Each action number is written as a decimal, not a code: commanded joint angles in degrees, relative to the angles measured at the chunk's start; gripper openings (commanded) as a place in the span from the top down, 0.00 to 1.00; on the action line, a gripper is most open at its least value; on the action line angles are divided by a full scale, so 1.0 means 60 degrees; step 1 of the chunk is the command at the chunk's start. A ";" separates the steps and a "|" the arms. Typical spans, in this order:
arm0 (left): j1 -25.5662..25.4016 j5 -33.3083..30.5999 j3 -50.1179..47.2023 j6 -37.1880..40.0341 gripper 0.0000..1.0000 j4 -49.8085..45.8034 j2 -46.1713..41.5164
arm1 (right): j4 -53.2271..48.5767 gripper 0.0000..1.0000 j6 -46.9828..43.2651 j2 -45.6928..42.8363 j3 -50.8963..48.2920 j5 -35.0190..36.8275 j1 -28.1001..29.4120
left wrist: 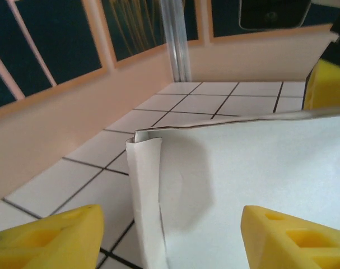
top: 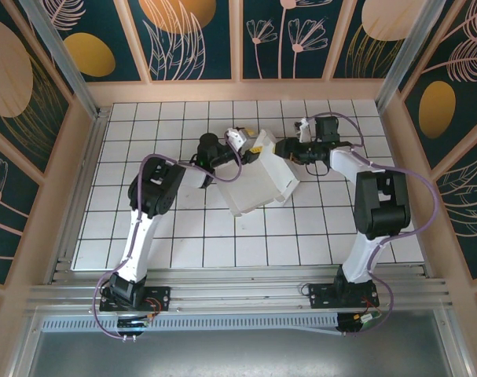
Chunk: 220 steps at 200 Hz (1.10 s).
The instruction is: Fold the paper box
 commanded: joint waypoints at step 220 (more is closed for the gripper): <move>0.1119 0.0983 0.5241 -0.5683 0.48 -1.2697 -0.0594 | -0.1628 0.66 -0.4390 0.0577 0.1735 1.0147 0.4836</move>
